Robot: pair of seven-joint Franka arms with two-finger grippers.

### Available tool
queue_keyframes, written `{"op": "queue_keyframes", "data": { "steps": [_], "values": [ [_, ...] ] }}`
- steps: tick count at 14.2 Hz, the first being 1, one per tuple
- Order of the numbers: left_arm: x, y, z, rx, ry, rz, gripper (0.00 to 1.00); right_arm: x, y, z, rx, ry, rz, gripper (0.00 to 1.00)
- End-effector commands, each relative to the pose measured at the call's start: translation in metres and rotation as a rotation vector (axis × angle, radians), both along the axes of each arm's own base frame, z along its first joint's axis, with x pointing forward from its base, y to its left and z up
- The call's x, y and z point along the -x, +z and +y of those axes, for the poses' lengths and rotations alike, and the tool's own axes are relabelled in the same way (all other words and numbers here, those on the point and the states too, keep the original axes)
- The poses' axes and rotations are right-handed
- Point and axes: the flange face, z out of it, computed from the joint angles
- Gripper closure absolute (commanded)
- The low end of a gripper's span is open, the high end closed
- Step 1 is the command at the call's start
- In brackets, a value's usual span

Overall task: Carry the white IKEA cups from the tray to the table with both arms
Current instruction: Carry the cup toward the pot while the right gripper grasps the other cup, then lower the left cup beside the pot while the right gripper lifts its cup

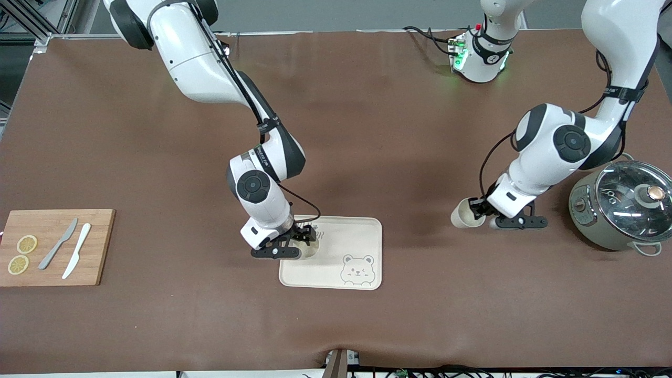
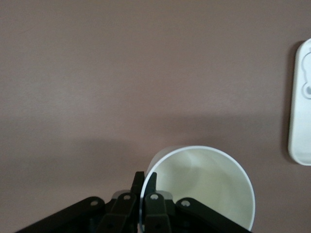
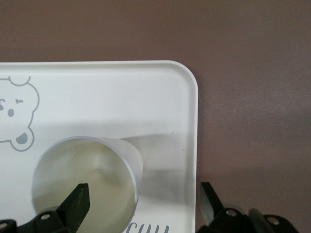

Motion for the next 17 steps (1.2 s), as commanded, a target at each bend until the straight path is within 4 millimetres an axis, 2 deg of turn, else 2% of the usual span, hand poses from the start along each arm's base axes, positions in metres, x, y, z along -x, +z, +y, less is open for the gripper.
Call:
{"op": "queue_keyframes", "data": {
  "steps": [1,3,9,11,15,17],
  "values": [
    [0.026,-0.002,0.022,-0.064,-0.034,-0.037,1.0,0.0,-0.006,0.011,-0.008,-0.002,-0.02,0.0],
    [0.036,-0.012,0.039,-0.073,-0.041,-0.054,1.0,0.0,-0.01,0.01,-0.005,-0.002,-0.016,0.0],
    [0.074,-0.058,0.078,-0.032,-0.046,-0.125,1.0,-0.001,-0.011,0.009,-0.005,0.002,-0.018,0.0],
    [0.088,-0.071,0.084,-0.017,-0.058,-0.148,1.0,-0.001,-0.01,0.009,-0.006,0.001,-0.02,0.28],
    [0.106,-0.086,0.089,-0.027,-0.095,-0.115,1.0,-0.004,-0.007,0.007,-0.009,-0.002,-0.025,0.62],
    [0.114,-0.092,0.109,-0.04,-0.109,-0.102,1.0,-0.005,-0.007,0.006,-0.009,-0.003,-0.025,0.77]
  ]
}}
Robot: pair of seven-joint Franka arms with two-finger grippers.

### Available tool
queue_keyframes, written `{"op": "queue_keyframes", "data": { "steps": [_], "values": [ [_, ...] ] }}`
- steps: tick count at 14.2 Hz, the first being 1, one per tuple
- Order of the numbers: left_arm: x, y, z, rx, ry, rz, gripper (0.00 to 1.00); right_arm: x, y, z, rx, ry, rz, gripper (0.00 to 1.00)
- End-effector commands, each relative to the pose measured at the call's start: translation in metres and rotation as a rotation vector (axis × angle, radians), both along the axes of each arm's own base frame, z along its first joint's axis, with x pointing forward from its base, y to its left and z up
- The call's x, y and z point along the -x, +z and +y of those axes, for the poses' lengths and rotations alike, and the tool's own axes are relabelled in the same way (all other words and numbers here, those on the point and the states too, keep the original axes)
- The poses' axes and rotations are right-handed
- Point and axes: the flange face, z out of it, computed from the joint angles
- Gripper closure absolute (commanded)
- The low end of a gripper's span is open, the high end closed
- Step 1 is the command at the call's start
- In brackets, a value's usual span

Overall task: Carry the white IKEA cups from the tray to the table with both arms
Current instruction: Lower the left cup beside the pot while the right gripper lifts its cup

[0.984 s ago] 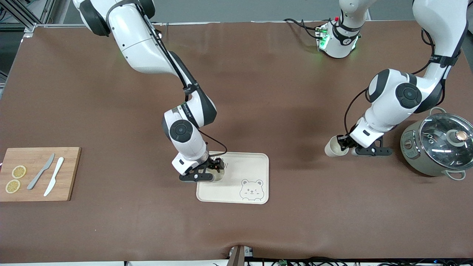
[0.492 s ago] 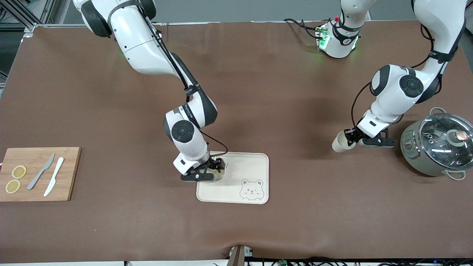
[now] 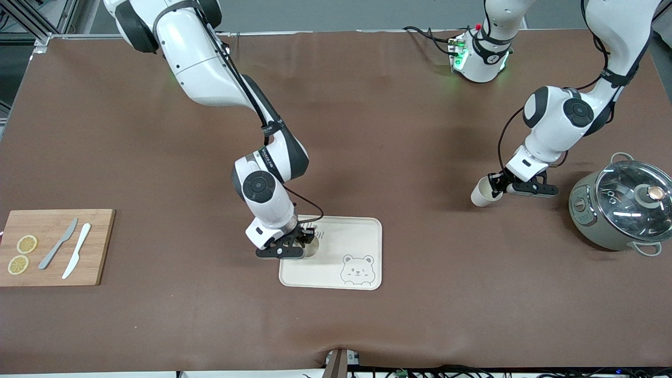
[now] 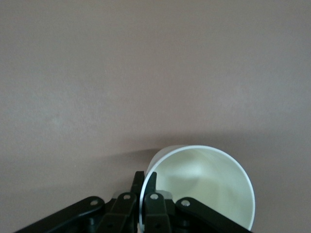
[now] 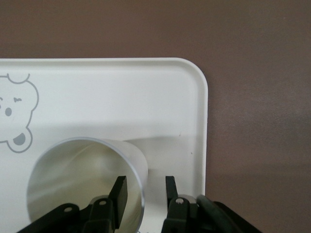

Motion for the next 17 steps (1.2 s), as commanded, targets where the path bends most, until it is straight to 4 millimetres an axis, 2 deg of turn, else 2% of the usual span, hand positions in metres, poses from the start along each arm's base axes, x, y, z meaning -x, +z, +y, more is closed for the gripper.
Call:
{"op": "queue_keyframes", "data": {
  "steps": [1,3,10,13,15,16,17],
  "values": [
    [0.015,0.0,0.026,-0.05,-0.04,-0.013,1.0,-0.005,0.002,0.001,-0.01,-0.01,-0.008,0.84],
    [0.019,-0.001,0.044,-0.063,-0.044,-0.011,1.0,-0.006,0.002,-0.001,-0.011,-0.014,-0.008,1.0],
    [0.019,-0.001,0.047,-0.063,-0.039,-0.012,1.0,-0.006,0.007,0.0,-0.014,-0.013,-0.01,1.0],
    [0.018,-0.001,0.047,-0.06,-0.038,-0.012,1.0,-0.01,0.027,-0.003,-0.028,-0.02,-0.019,1.0],
    [0.018,-0.003,0.045,-0.055,-0.041,-0.009,1.0,-0.007,0.033,-0.002,-0.016,-0.018,0.01,1.0],
    [0.018,-0.003,0.046,-0.052,-0.039,-0.009,1.0,-0.006,0.056,-0.002,-0.024,-0.017,0.007,1.0],
    [0.018,-0.004,0.046,-0.052,-0.039,-0.007,1.0,-0.006,0.07,-0.007,-0.016,-0.019,0.027,1.0]
  ]
}}
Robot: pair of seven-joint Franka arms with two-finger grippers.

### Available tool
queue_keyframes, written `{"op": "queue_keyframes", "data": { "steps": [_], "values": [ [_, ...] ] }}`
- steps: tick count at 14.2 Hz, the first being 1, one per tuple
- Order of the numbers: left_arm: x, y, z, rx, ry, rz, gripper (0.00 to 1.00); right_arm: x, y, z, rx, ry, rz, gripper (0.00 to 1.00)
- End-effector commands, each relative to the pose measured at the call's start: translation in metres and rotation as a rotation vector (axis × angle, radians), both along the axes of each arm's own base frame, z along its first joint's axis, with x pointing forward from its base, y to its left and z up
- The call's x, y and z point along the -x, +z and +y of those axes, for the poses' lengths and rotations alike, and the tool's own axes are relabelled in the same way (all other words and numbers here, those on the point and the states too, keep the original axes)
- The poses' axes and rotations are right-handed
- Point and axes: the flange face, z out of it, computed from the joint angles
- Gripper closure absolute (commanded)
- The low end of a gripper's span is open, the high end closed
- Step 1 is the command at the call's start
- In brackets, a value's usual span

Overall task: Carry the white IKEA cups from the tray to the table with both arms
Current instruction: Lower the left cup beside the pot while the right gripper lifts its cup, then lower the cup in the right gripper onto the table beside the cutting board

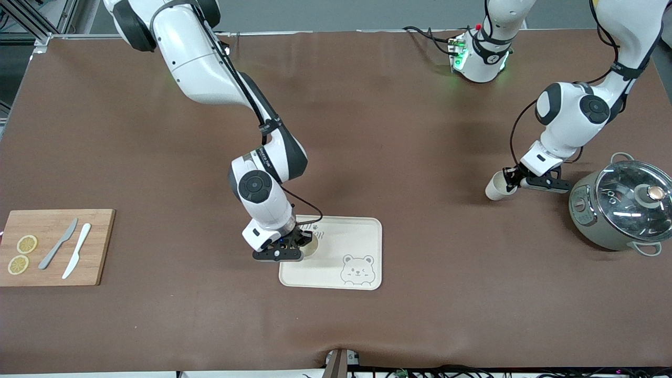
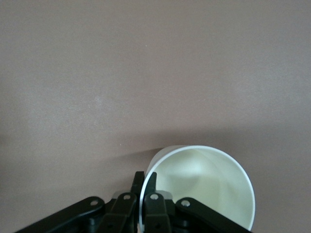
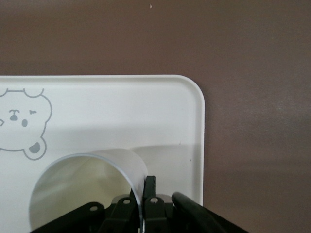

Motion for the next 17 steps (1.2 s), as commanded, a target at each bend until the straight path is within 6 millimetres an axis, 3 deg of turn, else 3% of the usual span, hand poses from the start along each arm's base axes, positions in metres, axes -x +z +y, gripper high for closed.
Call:
{"op": "queue_keyframes", "data": {
  "steps": [1,3,5,8,10,17],
  "values": [
    [0.004,0.004,-0.002,-0.02,-0.01,-0.016,1.0,0.001,0.06,-0.016,-0.003,-0.017,0.047,1.0],
    [0.004,0.002,-0.002,-0.015,-0.012,-0.013,1.0,-0.001,0.096,-0.045,0.01,-0.014,0.084,1.0],
    [0.004,0.0,-0.002,-0.008,-0.012,-0.012,1.0,-0.002,0.121,-0.092,0.034,0.052,0.126,1.0],
    [0.004,-0.002,-0.002,-0.002,-0.01,-0.009,1.0,0.003,0.138,-0.169,0.042,0.133,0.144,1.0],
    [0.003,-0.002,-0.001,0.0,-0.013,-0.009,1.0,0.006,0.135,-0.212,0.047,0.178,0.159,1.0],
    [-0.001,-0.006,-0.001,0.011,-0.024,-0.009,1.0,0.003,0.11,-0.309,0.061,0.288,0.173,1.0]
  ]
}}
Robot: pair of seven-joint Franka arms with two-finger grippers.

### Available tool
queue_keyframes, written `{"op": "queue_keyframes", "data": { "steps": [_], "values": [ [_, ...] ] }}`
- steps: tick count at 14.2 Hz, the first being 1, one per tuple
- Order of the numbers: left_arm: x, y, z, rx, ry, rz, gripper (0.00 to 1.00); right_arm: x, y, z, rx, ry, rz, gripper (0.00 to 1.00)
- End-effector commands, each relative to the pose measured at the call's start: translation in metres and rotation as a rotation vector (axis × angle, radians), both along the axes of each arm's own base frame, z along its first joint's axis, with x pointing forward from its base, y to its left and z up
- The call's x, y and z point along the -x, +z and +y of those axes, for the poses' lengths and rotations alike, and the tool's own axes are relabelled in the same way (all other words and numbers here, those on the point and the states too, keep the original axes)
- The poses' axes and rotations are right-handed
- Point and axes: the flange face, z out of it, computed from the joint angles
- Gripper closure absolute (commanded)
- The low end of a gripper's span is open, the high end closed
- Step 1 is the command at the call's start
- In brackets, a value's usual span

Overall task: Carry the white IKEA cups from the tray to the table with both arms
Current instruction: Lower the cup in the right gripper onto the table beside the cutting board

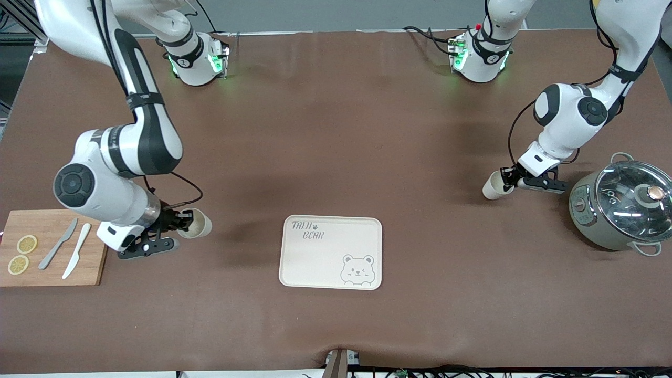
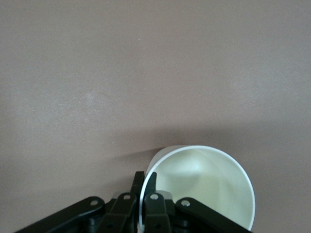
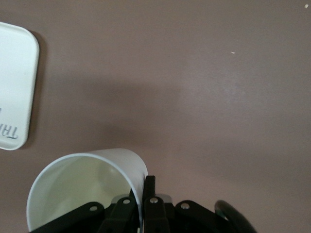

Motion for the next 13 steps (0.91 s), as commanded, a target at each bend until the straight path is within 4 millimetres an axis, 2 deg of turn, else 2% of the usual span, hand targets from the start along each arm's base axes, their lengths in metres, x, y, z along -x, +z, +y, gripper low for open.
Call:
{"op": "queue_keyframes", "data": {
  "steps": [1,2,3,4,5,6,7,8,10,13],
  "values": [
    [-0.002,0.001,0.002,-0.006,-0.018,-0.02,1.0,0.005,-0.003,-0.036,-0.014,0.064,-0.016,1.0],
    [-0.003,0.001,0.003,-0.01,-0.026,-0.021,1.0,0.005,-0.008,-0.048,-0.013,0.08,-0.027,1.0],
    [-0.004,0.002,0.003,-0.012,-0.033,-0.025,0.94,0.006,-0.014,-0.059,-0.011,0.088,-0.039,1.0],
    [-0.004,0.002,0.003,-0.012,-0.033,-0.024,0.75,0.006,-0.021,-0.064,-0.008,0.099,-0.056,1.0],
    [-0.004,0.002,0.003,-0.013,-0.036,-0.024,0.7,0.005,-0.025,-0.066,-0.005,0.108,-0.07,1.0],
    [-0.004,0.002,0.003,-0.013,-0.036,-0.024,0.61,0.003,-0.036,-0.07,-0.001,0.107,-0.069,1.0],
    [-0.004,0.002,0.003,-0.014,-0.037,-0.024,0.47,0.001,-0.043,-0.072,0.002,0.106,-0.077,1.0],
    [-0.005,0.003,0.003,-0.014,-0.037,-0.027,0.28,0.0,-0.052,-0.073,0.006,0.105,-0.081,1.0],
    [-0.005,0.003,0.003,-0.016,-0.038,-0.027,0.02,0.002,-0.072,-0.073,0.015,0.102,-0.105,1.0],
    [-0.004,0.004,0.004,-0.019,-0.035,-0.03,0.0,0.001,-0.099,-0.072,0.022,0.099,-0.125,1.0]
  ]
}}
